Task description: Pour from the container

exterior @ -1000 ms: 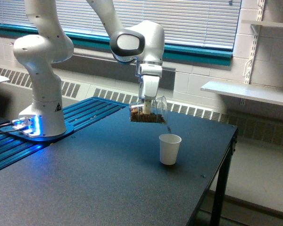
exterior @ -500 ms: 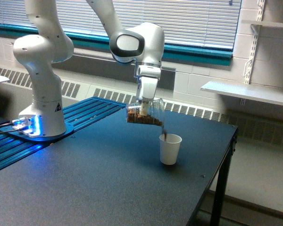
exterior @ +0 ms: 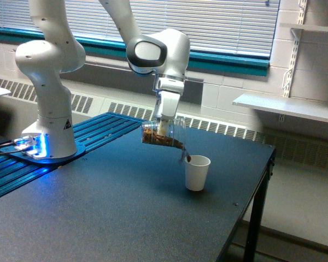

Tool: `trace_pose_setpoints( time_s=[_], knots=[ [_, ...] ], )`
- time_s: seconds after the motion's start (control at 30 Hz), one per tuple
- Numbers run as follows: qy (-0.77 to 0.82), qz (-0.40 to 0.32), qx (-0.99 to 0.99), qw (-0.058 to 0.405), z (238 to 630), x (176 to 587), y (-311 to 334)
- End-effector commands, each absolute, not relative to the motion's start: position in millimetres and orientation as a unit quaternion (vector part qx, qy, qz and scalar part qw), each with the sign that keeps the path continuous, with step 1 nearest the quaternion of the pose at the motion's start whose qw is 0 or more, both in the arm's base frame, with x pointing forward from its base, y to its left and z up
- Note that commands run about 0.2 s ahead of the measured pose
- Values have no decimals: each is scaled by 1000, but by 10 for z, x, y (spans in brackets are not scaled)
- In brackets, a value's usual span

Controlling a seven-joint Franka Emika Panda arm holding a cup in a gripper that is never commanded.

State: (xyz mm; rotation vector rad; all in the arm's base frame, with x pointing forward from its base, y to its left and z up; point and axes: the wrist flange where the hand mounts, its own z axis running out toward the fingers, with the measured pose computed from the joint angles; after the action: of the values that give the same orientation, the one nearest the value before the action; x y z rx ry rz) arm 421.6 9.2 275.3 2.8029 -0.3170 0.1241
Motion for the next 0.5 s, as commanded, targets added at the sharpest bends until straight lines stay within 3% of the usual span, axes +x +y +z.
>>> trace_pose_setpoints(
  time_s=[0.03, 0.5],
  knots=[
    [-113, 45, 979, 163, 2753, 4234, 145],
    [-116, 51, 979, 159, 2769, 4398, 254]
  ],
)
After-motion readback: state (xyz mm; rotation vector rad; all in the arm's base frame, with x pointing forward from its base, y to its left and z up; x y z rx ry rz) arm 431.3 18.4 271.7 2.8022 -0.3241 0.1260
